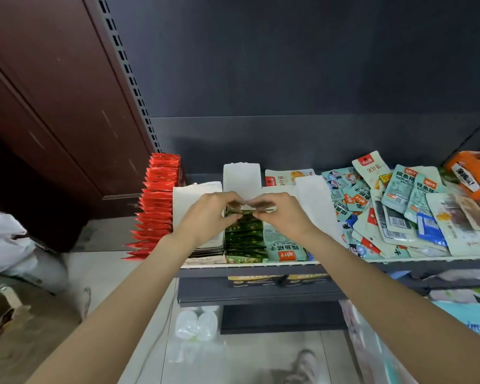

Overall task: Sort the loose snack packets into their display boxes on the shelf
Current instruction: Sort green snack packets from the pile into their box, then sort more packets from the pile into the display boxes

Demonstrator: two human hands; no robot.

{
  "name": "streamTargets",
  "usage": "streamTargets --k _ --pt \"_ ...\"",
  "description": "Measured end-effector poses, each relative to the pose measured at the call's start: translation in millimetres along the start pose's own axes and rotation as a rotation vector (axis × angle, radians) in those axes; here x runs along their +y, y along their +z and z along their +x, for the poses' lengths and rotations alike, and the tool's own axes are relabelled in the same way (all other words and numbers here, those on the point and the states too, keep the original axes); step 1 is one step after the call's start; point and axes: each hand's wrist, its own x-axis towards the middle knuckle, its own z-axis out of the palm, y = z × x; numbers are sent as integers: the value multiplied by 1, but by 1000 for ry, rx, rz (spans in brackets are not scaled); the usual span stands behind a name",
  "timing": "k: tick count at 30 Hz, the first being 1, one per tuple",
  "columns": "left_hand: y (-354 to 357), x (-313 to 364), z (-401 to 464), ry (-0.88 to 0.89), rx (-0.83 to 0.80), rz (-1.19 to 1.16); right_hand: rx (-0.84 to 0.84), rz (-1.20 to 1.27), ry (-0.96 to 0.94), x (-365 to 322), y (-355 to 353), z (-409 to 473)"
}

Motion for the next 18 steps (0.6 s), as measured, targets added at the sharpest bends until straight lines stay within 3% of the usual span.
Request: streamTargets --k 7,13,18 --pt "6 19 11 -77 -183 65 -1 47 -8 13 -15 -9" --pt "33 64 44 -45 -12 -38 180 39 32 47 -55 0" --pt "86 133 90 -1 15 -105 232 -54 139 97 -113 -12"
